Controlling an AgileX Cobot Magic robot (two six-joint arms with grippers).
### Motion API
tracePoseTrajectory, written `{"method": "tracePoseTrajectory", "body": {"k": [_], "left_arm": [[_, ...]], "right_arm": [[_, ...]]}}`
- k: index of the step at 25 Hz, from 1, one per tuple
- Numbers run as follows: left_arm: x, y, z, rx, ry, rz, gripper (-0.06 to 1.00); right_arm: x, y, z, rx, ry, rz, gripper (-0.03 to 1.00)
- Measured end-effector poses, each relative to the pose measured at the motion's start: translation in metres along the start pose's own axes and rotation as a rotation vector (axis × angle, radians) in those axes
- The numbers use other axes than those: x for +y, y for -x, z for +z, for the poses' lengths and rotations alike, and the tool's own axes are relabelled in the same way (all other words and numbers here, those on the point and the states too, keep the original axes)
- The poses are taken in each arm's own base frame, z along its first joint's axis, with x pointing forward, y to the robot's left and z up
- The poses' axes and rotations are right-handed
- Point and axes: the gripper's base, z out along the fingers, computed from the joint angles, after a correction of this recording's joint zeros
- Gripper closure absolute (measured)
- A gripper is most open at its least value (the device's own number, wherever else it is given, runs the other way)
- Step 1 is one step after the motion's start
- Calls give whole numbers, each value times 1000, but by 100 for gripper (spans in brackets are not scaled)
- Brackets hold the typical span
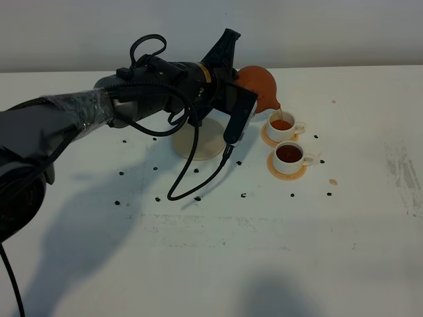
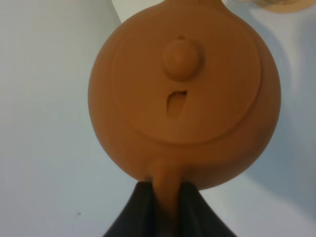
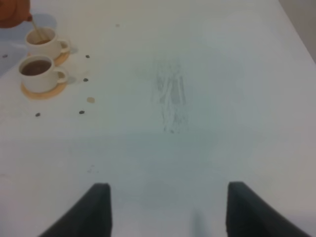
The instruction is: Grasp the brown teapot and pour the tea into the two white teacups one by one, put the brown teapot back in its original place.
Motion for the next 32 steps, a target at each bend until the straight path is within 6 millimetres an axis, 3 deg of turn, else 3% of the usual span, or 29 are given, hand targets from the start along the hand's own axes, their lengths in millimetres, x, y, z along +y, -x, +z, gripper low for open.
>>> {"method": "tracePoseTrajectory", "body": {"k": [32], "left_arm": [[1, -3, 0, 5, 14, 74, 86]], "right_arm": [[0, 0, 0, 0, 0, 0, 48]]}}
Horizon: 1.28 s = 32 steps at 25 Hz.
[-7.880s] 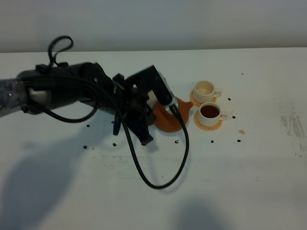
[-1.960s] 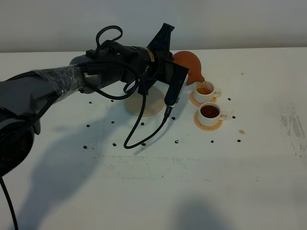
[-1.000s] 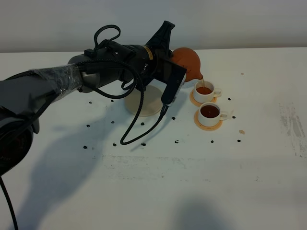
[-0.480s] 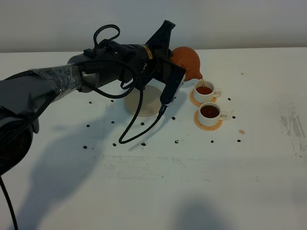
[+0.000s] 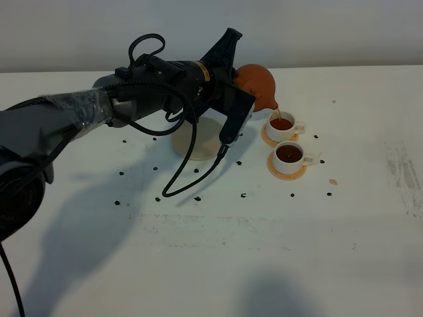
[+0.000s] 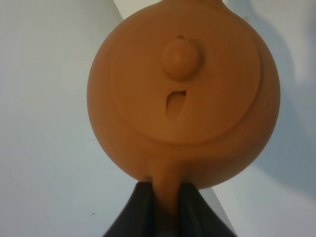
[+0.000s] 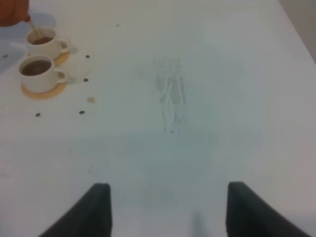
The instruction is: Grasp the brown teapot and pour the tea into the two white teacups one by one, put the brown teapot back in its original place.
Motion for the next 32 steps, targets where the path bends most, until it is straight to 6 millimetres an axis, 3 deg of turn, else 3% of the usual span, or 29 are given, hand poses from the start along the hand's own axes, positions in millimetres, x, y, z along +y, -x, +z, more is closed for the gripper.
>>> {"method": "tracePoseTrajectory", "body": {"k": [32], "left_arm": [[2, 0, 0, 4, 23, 95, 86]], "right_arm": [[0, 0, 0, 0, 0, 0, 48]]}}
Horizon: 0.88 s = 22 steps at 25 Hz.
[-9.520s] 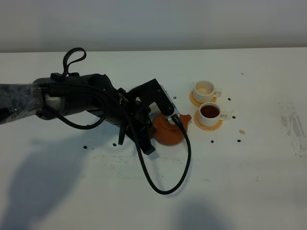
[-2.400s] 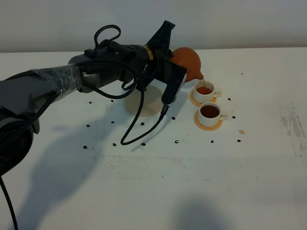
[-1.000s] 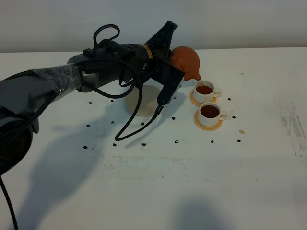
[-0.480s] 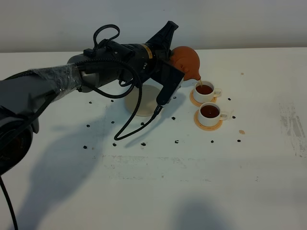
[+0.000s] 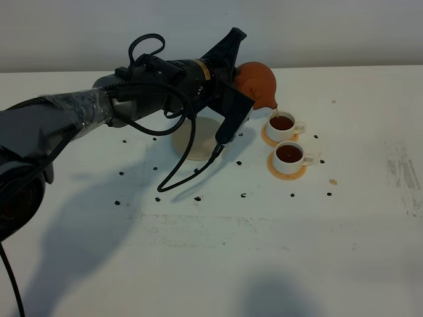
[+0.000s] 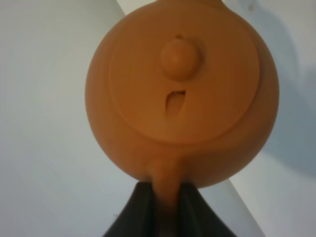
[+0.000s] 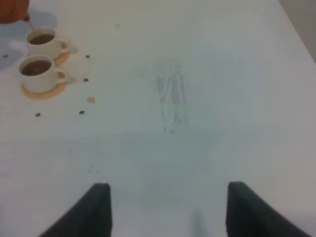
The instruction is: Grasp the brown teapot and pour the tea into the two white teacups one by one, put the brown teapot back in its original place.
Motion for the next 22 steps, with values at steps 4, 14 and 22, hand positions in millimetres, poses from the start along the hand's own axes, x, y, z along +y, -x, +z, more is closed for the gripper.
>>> {"method": "tracePoseTrajectory", "body": {"k": [4, 14, 22], "left_arm": [[0, 0, 0, -1, -4, 0, 86], [0, 0, 0, -1, -5, -2, 86], [-1, 1, 0, -5, -14, -89, 86]], "right_arm": [[0, 0, 0, 0, 0, 0, 48], [0, 0, 0, 0, 0, 0, 48], [0, 0, 0, 0, 0, 0, 48]]}}
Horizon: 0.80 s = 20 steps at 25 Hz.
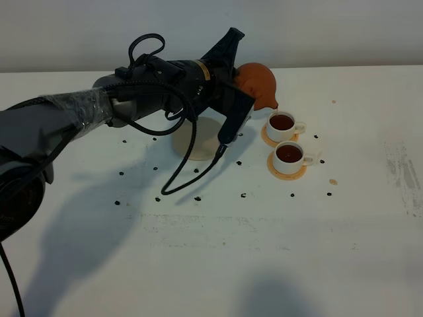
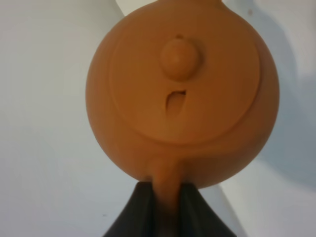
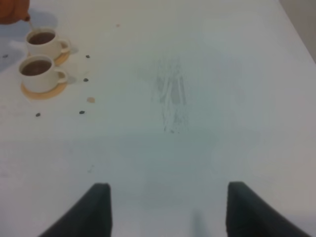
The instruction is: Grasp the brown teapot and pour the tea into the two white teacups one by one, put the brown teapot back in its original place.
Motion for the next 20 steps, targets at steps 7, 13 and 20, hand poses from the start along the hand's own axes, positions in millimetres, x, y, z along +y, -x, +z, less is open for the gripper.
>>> {"method": "tracePoseTrajectory", "body": {"k": [7, 13, 20], "left_arm": [[-4, -2, 0, -3, -38, -267, 86], [2, -15, -14, 19, -105, -565, 86], [33, -29, -36, 73, -217, -919, 86]], "right_arm": [[0, 0, 0, 0, 0, 0, 48], [0, 0, 0, 0, 0, 0, 48], [0, 0, 0, 0, 0, 0, 48]]}}
